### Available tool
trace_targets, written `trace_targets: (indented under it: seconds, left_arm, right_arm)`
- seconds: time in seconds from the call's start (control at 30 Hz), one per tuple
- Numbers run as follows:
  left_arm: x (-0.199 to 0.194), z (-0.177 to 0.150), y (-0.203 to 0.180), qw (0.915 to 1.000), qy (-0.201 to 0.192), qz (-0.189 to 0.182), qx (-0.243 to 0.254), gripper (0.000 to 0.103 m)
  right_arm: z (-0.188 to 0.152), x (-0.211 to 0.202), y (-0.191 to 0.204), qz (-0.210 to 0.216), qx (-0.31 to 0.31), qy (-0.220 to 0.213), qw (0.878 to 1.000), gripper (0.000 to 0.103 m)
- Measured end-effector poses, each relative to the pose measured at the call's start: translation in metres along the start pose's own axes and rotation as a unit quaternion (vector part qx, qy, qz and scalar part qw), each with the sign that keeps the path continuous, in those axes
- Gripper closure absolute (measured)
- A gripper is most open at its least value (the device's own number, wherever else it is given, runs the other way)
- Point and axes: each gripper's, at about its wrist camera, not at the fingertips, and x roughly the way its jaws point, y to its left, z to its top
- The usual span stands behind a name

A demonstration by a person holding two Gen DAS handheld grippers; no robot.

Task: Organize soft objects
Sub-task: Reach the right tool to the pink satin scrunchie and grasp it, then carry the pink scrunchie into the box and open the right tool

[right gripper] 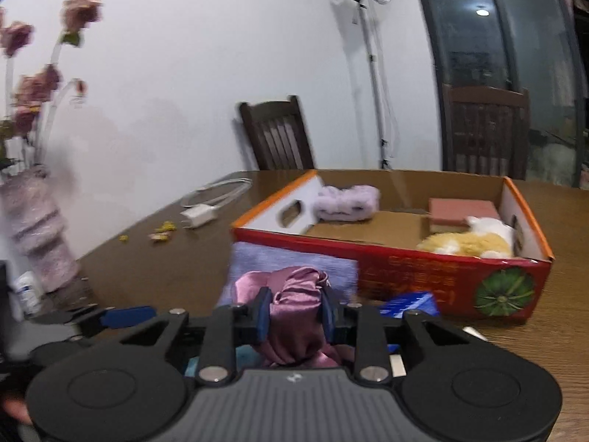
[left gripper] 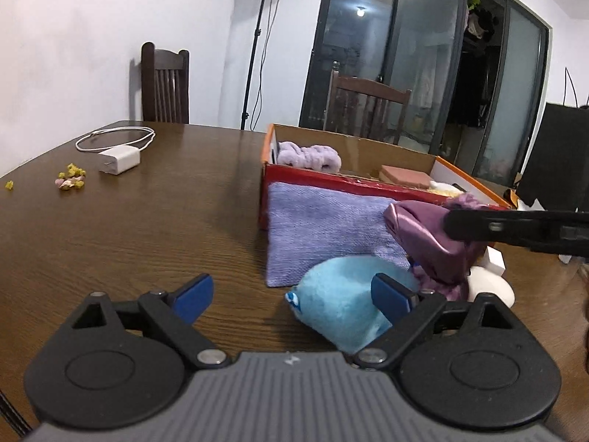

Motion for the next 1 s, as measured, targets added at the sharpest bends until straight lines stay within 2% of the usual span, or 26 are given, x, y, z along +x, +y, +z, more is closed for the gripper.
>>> trace_targets:
  seconds: [0.07, 0.13, 0.23, 0.3, 0.33, 0.4, 0.47, 0.53, 0.63, 0.73, 0.87, 0.93, 1.0]
  left_arm:
    - [-0.005, 0.001, 0.004, 1.0000, -0.002, -0.003, -0.009, 0.008]
    - [-0.009, 0.002, 0.005, 0.9998, -0.003, -0.009, -0.015, 0.008]
    - [-0.016, 0.001, -0.003, 0.9998, -0.001, -0.020, -0.009, 0.008]
    - [-0.026, 0.000, -0.013, 0.9994, -0.006, -0.035, 0.001, 0.008]
    - [-0.032, -0.001, -0.018, 0.9988, -0.009, -0.048, 0.006, 0.008]
    - [-0.044, -0.001, -0.027, 0.9967, -0.011, -0.081, 0.006, 0.008]
    - [-0.051, -0.002, -0.035, 0.9933, -0.001, -0.116, -0.007, 0.008]
    - [-0.054, -0.005, -0.047, 0.9859, 0.020, -0.165, -0.022, 0.008]
    - [-0.050, -0.012, -0.069, 0.9741, 0.049, -0.219, -0.027, 0.008]
    - [-0.038, -0.021, -0.095, 0.9726, 0.074, -0.220, -0.010, 0.009]
    - [-0.025, -0.026, -0.122, 0.9685, 0.101, -0.228, 0.006, 0.009]
    - [-0.020, -0.026, -0.131, 0.9653, 0.111, -0.236, 0.004, 0.010]
    - [-0.015, -0.025, -0.139, 0.9627, 0.117, -0.244, 0.001, 0.019]
  right_arm:
    - [-0.002, -0.020, 0.001, 0.035, 0.021, -0.022, 0.999, 0.076]
    - [-0.007, -0.047, -0.010, 0.057, 0.071, -0.045, 0.995, 0.076]
    - [-0.025, -0.071, -0.034, 0.052, 0.139, -0.029, 0.988, 0.076]
    - [-0.049, -0.081, -0.046, 0.006, 0.156, -0.006, 0.988, 0.076]
    - [-0.061, -0.087, -0.049, -0.031, 0.152, 0.004, 0.988, 0.075]
    - [-0.075, -0.101, -0.054, -0.069, 0.151, 0.003, 0.986, 0.072]
    - [-0.081, -0.117, -0.061, -0.074, 0.161, -0.004, 0.984, 0.072]
    - [-0.081, -0.129, -0.064, -0.092, 0.151, -0.019, 0.984, 0.071]
    - [-0.076, -0.141, -0.068, -0.106, 0.144, -0.047, 0.983, 0.063]
    - [-0.072, -0.142, -0.074, -0.084, 0.148, -0.059, 0.984, 0.059]
    - [-0.065, -0.136, -0.076, -0.074, 0.115, -0.056, 0.989, 0.048]
    - [-0.065, -0.127, -0.077, -0.093, 0.097, -0.046, 0.990, 0.048]
    - [-0.066, -0.117, -0.083, -0.111, 0.093, -0.031, 0.989, 0.048]
